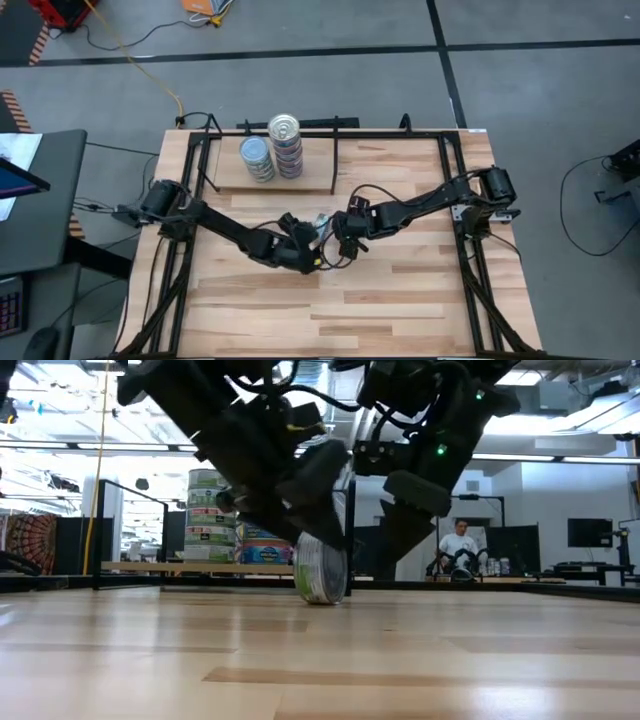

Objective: Stack canned seafood by type on shelf
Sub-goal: Stack the green tuna can on top of the green tuna cans on the shelf

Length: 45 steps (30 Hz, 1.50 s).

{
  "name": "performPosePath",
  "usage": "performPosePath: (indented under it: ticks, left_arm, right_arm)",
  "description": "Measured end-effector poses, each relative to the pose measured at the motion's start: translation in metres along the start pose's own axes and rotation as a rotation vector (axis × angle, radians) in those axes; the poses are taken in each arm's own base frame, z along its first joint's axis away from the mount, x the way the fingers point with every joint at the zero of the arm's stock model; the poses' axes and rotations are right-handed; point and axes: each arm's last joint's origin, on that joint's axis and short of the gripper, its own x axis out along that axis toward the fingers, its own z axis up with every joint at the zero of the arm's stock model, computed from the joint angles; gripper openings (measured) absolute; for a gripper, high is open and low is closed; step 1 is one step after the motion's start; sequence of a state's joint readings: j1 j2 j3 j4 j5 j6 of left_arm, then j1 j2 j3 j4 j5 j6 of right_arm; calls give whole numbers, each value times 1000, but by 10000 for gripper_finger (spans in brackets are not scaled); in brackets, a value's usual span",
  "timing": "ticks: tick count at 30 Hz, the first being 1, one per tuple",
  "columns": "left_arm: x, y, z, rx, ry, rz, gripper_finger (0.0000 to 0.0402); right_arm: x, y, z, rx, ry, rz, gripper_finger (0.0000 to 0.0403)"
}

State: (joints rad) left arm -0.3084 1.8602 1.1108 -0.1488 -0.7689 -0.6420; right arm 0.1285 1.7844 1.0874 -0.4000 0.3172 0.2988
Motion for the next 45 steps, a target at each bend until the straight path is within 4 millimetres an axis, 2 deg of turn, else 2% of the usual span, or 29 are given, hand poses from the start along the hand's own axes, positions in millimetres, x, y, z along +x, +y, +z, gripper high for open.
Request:
performPosePath:
  ticks: [5, 11, 15, 21, 23, 29, 34, 39, 45]
  left_arm:
    - [11, -13, 3, -65, -22, 38, 329]
    - [23, -7, -6, -103, 19, 123, 314]
    - [25, -2, -7, -64, 36, 152, 263]
    - [22, -4, -7, 53, 44, 137, 140]
    - [16, -4, -4, 104, 63, 109, 125]
    - [-18, 5, 19, 182, 88, 18, 126]
    - [-61, 28, 40, 219, 107, 5, 135]
    - [-115, 69, 59, 159, 97, 11, 135]
    - [-158, 135, 68, -20, 65, 30, 132]
  right_arm:
    - [-4, 2, -3, -45, 22, -1, 254]
    - [-14, 1, -8, -66, -6, -15, 253]
    - [-24, -5, -14, -48, -22, -16, 253]
    - [-50, -12, -24, -4, -80, 10, 253]
    - [-59, -13, -26, 1, -110, 24, 253]
    - [-76, -16, -37, 9, -159, 56, 253]
    - [-85, -18, -45, 22, -189, 56, 253]
    - [-89, -18, -44, 25, -233, 72, 253]
    - [-91, -15, -41, -13, -277, 90, 253]
